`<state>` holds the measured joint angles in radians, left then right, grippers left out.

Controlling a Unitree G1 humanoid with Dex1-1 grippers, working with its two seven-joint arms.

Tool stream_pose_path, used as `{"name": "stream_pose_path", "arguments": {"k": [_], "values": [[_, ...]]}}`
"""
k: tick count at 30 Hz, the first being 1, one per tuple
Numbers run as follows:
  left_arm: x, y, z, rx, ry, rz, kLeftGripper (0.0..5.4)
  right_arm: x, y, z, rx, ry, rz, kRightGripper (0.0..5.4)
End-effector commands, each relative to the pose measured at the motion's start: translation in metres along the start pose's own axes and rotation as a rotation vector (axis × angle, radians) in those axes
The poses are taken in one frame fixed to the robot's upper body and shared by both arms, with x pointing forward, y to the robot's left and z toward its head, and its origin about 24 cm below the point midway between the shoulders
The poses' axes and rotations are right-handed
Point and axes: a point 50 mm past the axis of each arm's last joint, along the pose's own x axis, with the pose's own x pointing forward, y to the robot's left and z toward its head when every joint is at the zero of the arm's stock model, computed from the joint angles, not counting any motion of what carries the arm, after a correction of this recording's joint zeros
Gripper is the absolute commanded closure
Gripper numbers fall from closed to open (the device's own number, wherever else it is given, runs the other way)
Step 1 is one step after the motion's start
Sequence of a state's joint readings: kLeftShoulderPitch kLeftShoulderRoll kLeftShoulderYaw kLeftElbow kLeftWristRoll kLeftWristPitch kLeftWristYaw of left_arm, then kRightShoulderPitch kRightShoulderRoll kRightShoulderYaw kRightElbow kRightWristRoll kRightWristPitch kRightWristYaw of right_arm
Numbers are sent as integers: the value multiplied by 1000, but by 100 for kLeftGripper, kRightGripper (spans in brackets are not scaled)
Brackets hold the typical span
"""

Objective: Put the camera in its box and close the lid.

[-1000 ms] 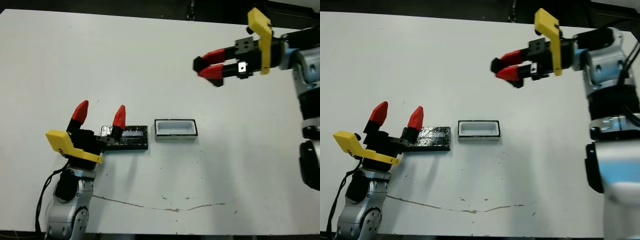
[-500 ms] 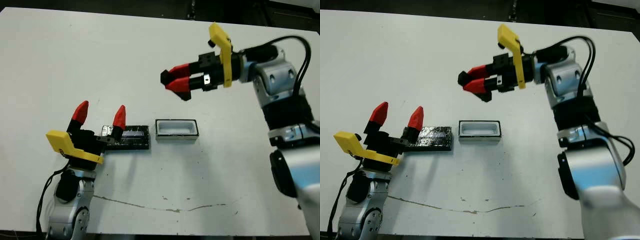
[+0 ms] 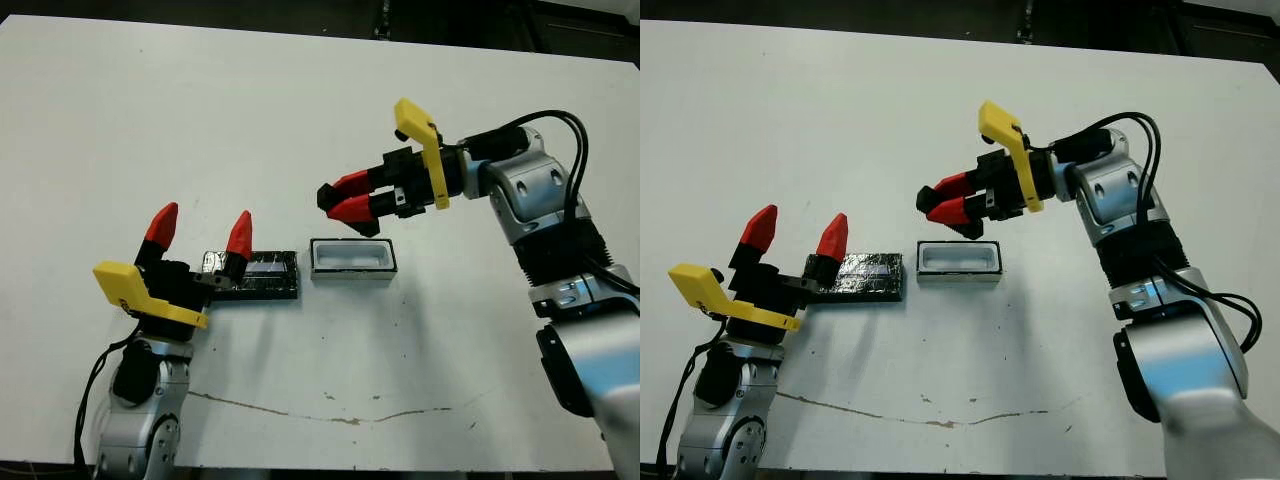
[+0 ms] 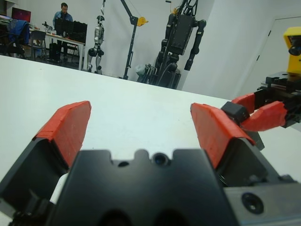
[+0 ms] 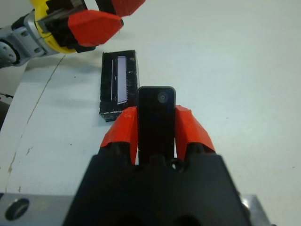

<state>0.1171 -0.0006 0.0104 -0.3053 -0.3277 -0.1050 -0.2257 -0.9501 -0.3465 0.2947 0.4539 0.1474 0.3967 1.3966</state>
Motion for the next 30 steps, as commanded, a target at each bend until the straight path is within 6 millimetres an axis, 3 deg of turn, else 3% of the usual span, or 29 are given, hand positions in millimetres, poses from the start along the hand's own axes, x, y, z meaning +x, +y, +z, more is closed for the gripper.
{"name": "stream_pose_path", "arguments": {"k": [1, 14, 30], "values": [[-3, 0, -2, 1, 10, 3, 0, -3, 3, -10, 11, 31, -23, 374], [-3, 0, -1, 3, 11, 5, 0, 6, 9, -22, -49, 42, 4, 374], [-2, 1, -2, 3, 10, -1, 0, 3, 11, -40, 44, 119, -5, 374]]}}
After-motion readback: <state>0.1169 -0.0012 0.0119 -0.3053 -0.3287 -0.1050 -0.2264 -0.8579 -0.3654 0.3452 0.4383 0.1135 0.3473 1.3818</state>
